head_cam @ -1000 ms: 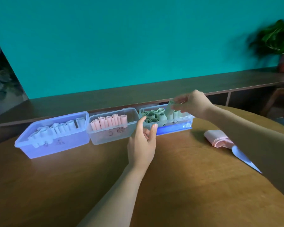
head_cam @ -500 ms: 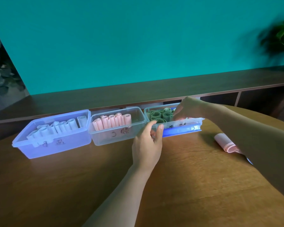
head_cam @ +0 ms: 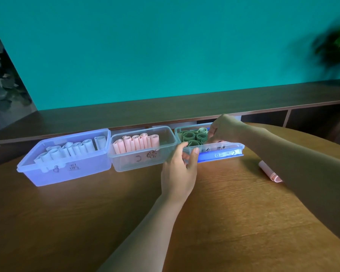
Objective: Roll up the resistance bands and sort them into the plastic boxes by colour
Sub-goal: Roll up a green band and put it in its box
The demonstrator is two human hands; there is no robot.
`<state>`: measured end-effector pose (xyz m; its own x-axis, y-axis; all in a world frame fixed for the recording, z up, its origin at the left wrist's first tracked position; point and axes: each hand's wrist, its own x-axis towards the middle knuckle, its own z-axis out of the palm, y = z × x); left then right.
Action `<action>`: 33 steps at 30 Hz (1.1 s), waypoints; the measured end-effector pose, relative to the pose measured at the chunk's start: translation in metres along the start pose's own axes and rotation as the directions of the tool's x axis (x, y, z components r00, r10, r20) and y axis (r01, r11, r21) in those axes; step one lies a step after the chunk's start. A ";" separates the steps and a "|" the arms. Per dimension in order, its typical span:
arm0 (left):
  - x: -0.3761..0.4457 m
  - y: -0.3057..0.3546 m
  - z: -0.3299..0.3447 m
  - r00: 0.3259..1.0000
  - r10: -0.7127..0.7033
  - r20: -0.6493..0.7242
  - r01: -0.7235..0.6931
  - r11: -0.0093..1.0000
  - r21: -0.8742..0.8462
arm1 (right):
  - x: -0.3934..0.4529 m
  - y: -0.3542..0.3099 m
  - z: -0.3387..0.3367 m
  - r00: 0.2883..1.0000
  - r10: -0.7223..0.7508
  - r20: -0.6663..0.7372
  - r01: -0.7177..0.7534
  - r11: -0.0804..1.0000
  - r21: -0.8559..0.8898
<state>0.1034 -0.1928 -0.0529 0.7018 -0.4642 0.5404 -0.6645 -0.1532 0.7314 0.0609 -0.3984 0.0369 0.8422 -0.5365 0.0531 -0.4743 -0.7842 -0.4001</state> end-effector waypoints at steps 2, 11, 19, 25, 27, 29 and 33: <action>0.000 -0.001 0.000 1.000 -0.009 0.009 0.009 1.000 -0.004 | 0.000 0.004 0.003 1.000 0.019 -0.019 -0.018 0.998 0.053; 0.000 0.001 -0.001 1.000 -0.022 0.012 0.022 1.000 0.013 | -0.009 0.012 -0.002 1.000 0.005 -0.017 -0.002 0.980 0.200; -0.004 0.004 -0.003 0.999 0.018 -0.030 -0.017 1.000 0.021 | -0.036 0.011 -0.015 0.995 0.019 -0.101 0.011 0.958 0.285; -0.021 0.017 -0.004 0.987 0.154 -0.044 -0.150 0.986 0.074 | -0.088 0.024 -0.038 0.941 0.023 -0.337 0.076 0.957 0.280; -0.032 0.030 0.000 0.980 0.197 -0.028 -0.196 0.980 0.038 | -0.112 0.032 -0.046 0.927 0.057 -0.372 0.065 0.949 0.307; -0.045 0.046 0.011 0.978 0.209 0.014 -0.208 0.977 -0.056 | -0.136 0.042 -0.050 0.938 0.099 -0.331 0.012 0.948 0.317; -0.074 0.080 0.045 0.973 0.117 0.201 -0.081 0.980 -0.183 | -0.188 0.073 -0.051 0.948 0.149 -0.280 -0.080 0.967 0.243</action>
<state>-0.0129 -0.2095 -0.0531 0.5530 -0.6446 0.5279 -0.6608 0.0466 0.7491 -0.1452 -0.3701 0.0445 0.6559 -0.7133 0.2472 -0.4640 -0.6392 -0.6132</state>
